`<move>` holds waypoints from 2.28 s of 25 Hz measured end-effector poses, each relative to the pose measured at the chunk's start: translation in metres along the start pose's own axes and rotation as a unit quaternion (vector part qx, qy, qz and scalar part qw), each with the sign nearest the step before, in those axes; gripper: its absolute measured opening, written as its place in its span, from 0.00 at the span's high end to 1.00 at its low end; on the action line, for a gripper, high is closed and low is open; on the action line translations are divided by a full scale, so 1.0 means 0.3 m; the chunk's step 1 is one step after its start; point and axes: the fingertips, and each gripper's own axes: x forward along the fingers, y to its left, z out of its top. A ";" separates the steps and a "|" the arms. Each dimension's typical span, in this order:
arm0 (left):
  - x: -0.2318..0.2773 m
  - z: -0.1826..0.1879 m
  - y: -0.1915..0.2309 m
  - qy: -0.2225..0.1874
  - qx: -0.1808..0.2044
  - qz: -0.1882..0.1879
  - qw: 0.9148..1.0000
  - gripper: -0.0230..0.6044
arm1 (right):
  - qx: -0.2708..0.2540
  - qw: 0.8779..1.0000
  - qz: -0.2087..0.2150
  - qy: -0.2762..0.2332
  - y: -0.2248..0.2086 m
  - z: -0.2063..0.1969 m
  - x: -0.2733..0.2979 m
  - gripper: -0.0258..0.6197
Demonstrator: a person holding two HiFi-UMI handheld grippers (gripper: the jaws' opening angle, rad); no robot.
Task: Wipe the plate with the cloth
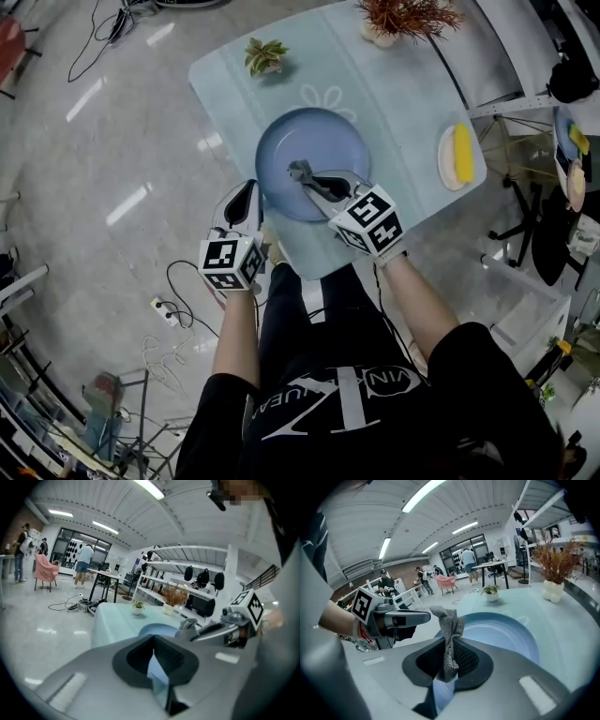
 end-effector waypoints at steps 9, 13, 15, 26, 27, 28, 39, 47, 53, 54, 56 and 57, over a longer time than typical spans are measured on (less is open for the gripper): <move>-0.060 0.198 -0.039 -0.043 0.032 0.007 0.999 0.96 | -0.021 0.994 -0.059 -0.084 -0.074 0.172 -0.221 0.89; -0.089 0.291 -0.057 -0.065 0.042 0.009 0.997 0.96 | -0.024 0.990 -0.082 -0.113 -0.104 0.239 -0.321 0.89; -0.105 0.341 -0.063 -0.077 0.049 0.011 0.996 0.96 | -0.028 0.988 -0.089 -0.126 -0.112 0.274 -0.365 0.89; -0.174 0.542 -0.061 -0.118 0.075 0.029 0.990 0.96 | -0.046 0.975 -0.112 -0.188 -0.133 0.464 -0.518 0.89; -0.183 0.560 -0.059 -0.123 0.077 0.032 0.989 0.96 | -0.046 0.973 -0.113 -0.195 -0.135 0.479 -0.530 0.89; -0.191 0.578 -0.056 -0.128 0.078 0.034 0.988 0.96 | -0.046 0.972 -0.115 -0.201 -0.137 0.495 -0.540 0.89; -0.276 0.760 -0.030 -0.179 0.099 0.057 0.977 0.96 | -0.064 0.954 -0.130 -0.262 -0.143 0.652 -0.647 0.89; -0.349 0.872 -0.044 -0.216 0.114 0.068 0.967 0.96 | -0.073 0.942 -0.136 -0.299 -0.138 0.740 -0.712 0.89; -0.402 0.930 -0.055 -0.237 0.112 0.076 0.962 0.96 | -0.077 0.935 -0.138 -0.318 -0.134 0.780 -0.760 0.89; -0.410 0.936 -0.057 -0.239 0.112 0.077 0.961 0.96 | -0.077 0.934 -0.139 -0.320 -0.132 0.782 -0.766 0.89; -0.424 0.950 -0.060 -0.244 0.115 0.079 0.960 0.96 | -0.078 0.932 -0.139 -0.324 -0.128 0.788 -0.775 0.89; -0.429 0.957 -0.063 -0.247 0.118 0.080 0.959 0.96 | -0.078 0.932 -0.139 -0.326 -0.126 0.790 -0.779 0.89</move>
